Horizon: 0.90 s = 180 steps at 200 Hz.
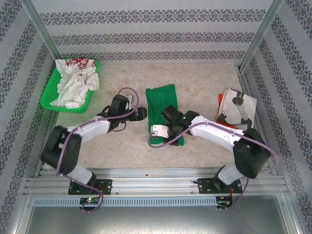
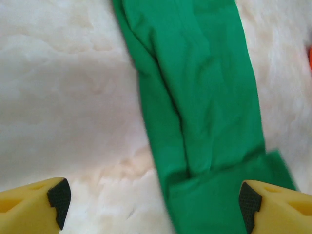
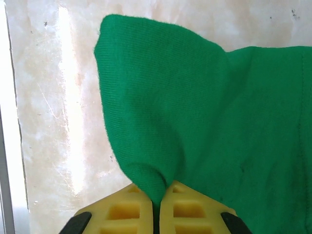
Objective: Fold and stack the t-shirts
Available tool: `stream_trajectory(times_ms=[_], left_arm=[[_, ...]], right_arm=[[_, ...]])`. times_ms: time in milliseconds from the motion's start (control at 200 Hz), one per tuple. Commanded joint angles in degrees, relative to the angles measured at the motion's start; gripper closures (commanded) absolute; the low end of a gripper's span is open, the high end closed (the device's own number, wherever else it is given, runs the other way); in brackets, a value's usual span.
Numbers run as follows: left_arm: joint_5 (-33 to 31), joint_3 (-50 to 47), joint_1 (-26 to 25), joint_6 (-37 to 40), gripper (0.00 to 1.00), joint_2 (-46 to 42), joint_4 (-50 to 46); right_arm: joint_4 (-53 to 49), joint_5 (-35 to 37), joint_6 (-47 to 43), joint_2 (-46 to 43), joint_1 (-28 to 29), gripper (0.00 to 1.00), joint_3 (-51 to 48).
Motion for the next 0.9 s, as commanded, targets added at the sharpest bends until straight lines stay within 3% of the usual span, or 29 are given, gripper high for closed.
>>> stream_trajectory(times_ms=[0, 200, 355, 560, 789, 894], left_arm=[[0.8, 5.9, 0.1, -16.2, 0.23, 7.2, 5.8], [3.5, 19.6, 1.1, -16.4, 0.41, 21.9, 1.3], [5.5, 25.3, 1.5, -18.1, 0.58, 28.5, 2.0], [5.6, 26.8, 1.8, -19.1, 0.71, 31.4, 2.6], [8.9, 26.5, 1.9, -21.0, 1.0, 32.8, 6.9], [9.3, 25.3, 1.9, -19.4, 1.0, 31.5, 5.6]], right_arm=[[-3.2, -2.0, -0.6, -1.1, -0.2, 1.0, 2.0], [-3.6, -1.2, -0.3, -1.4, -0.8, 1.0, 1.9], [-3.9, -1.2, 0.8, -2.2, -0.9, 1.0, 2.0], [-4.1, -0.7, 1.2, -3.5, -1.6, 1.0, 1.5], [-5.2, -1.0, 1.1, -3.6, -1.8, 1.0, 2.2], [-7.2, -2.1, 1.5, -4.6, -1.3, 1.0, 2.9]])
